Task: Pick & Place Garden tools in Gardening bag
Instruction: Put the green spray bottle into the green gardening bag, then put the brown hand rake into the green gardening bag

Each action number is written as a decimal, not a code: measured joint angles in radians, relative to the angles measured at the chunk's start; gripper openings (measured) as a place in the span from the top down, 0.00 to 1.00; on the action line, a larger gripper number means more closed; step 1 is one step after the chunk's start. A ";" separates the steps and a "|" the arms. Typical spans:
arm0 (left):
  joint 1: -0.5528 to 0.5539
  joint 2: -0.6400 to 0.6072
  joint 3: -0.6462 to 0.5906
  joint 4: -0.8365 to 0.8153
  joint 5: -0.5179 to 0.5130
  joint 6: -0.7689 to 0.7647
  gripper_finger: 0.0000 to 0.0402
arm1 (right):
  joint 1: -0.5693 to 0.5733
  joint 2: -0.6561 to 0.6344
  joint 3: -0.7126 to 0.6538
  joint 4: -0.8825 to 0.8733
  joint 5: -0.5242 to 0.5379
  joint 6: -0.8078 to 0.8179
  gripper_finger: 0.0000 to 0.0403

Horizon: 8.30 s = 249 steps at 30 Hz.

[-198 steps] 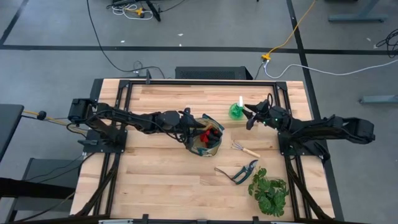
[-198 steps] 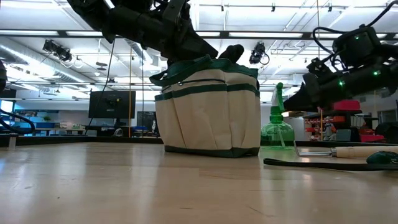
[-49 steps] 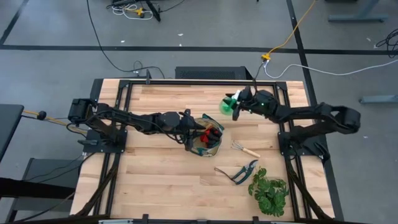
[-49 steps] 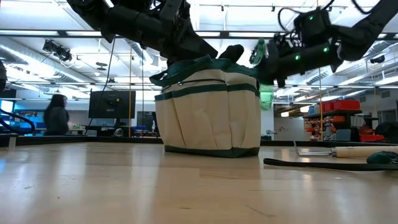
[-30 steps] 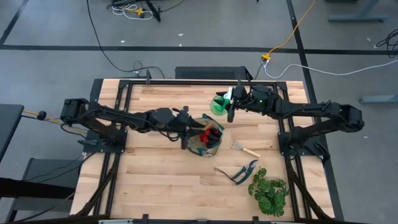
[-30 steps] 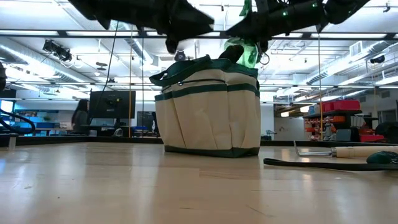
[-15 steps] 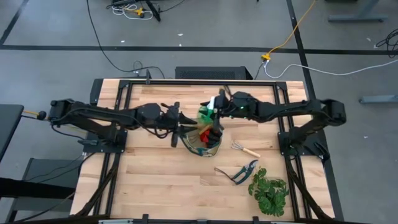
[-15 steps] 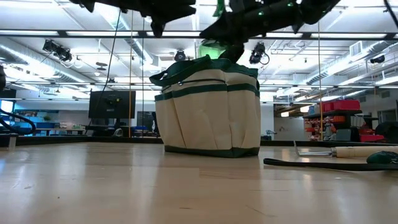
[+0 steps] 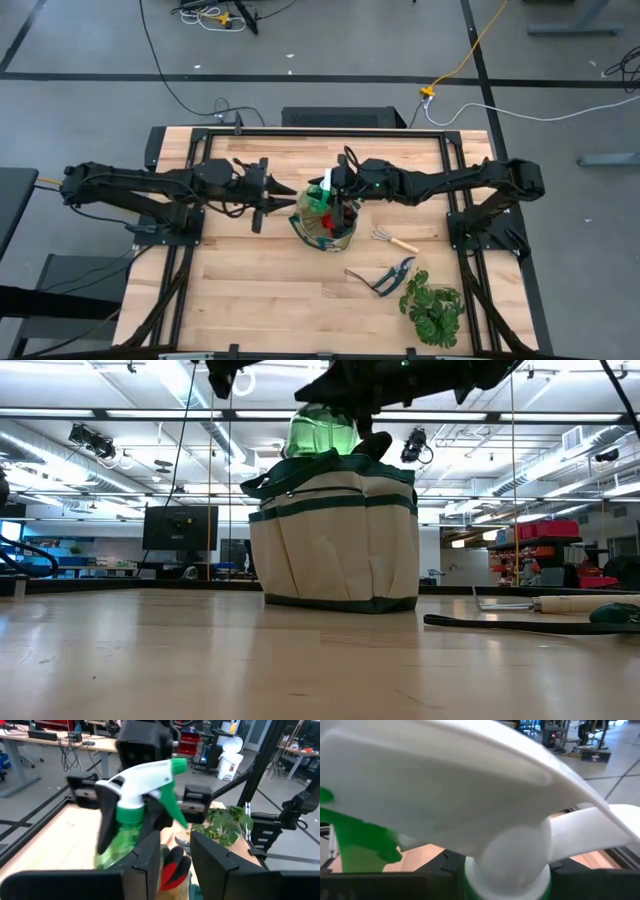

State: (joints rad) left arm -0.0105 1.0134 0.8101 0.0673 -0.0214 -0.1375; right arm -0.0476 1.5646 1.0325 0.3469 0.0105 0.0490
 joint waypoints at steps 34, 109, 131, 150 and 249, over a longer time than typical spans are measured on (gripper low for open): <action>0.000 -0.015 0.000 -0.037 0.000 0.002 0.72 | 0.027 0.148 -0.001 0.050 0.052 0.015 0.66; 0.000 -0.014 0.000 -0.076 0.000 -0.010 0.72 | 0.030 0.238 -0.001 0.044 0.022 -0.020 0.47; 0.000 -0.014 0.000 -0.083 0.000 -0.010 0.72 | 0.031 0.128 -0.001 -0.117 0.035 -0.051 0.47; 0.000 -0.014 0.000 -0.087 0.000 -0.034 0.72 | 0.079 -0.147 -0.002 -0.603 0.109 -0.026 0.47; 0.000 -0.014 0.000 -0.124 -0.001 -0.032 0.72 | 0.332 -0.219 -0.487 -0.853 0.101 0.729 0.89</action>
State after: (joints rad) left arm -0.0108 0.9993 0.8097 -0.0570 -0.0219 -0.1696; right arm 0.2840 1.3460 0.5450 -0.5060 0.1113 0.7777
